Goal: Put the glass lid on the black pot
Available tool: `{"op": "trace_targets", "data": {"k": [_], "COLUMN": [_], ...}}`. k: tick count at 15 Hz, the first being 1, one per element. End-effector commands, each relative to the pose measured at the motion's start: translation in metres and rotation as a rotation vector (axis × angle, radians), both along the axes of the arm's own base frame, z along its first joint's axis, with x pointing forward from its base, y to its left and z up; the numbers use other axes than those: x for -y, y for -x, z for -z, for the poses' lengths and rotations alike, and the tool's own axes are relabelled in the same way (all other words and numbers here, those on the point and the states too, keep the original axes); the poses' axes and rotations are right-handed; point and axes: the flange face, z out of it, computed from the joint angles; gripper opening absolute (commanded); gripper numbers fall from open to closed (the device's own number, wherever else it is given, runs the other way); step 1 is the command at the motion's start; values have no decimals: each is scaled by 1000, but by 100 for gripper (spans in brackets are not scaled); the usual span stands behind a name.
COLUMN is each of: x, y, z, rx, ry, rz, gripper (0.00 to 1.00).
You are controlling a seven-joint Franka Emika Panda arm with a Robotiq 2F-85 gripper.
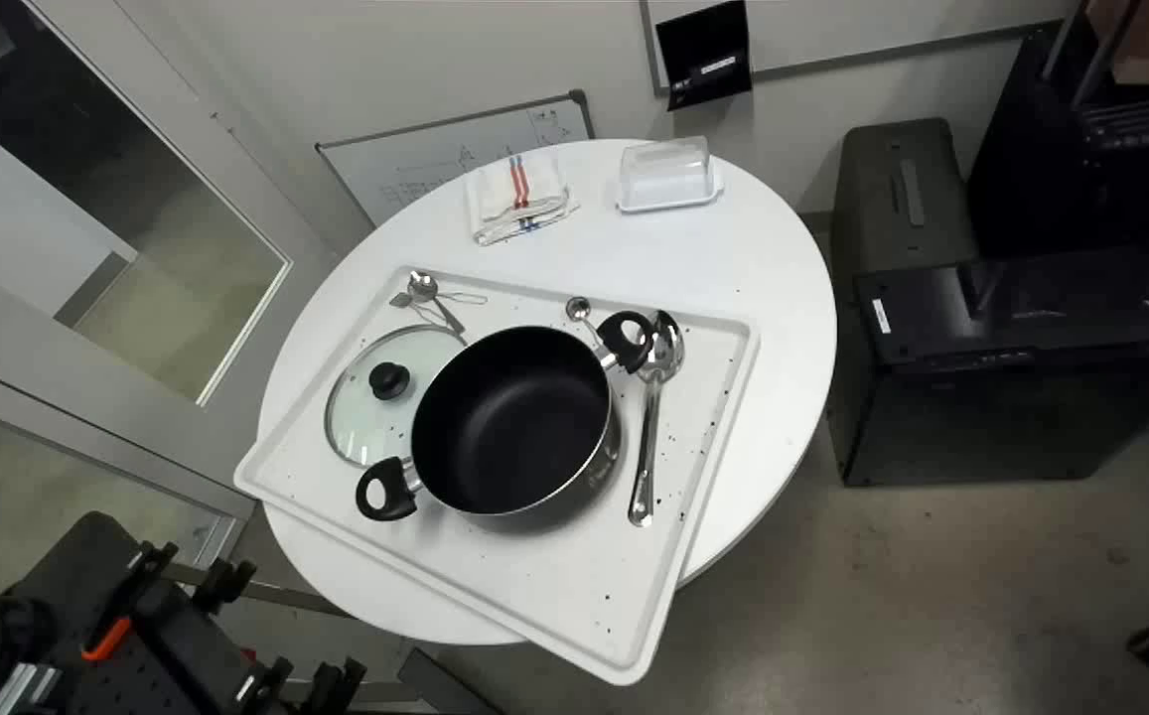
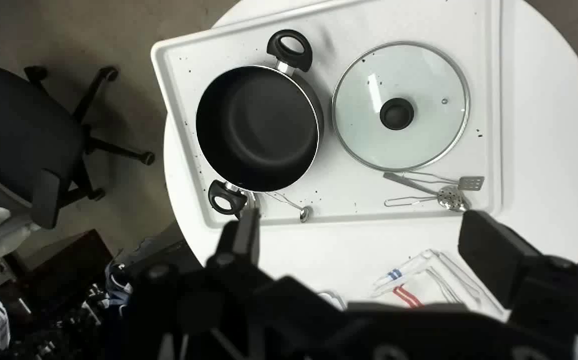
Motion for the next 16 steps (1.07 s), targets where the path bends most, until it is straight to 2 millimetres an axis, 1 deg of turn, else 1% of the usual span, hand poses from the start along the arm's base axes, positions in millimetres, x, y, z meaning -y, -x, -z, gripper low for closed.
{"op": "trace_targets", "data": {"k": [1, 10, 11, 13, 16], "x": [0, 0, 1, 4, 12], "y": [0, 0, -2, -10, -27], "z": [0, 0, 2, 14, 44], "rx": [-1, -1, -8, -30, -71], "ry": [0, 0, -2, -12, -47], "rz": [0, 0, -5, -45, -107], "gripper": [100, 100, 100, 100, 100]}}
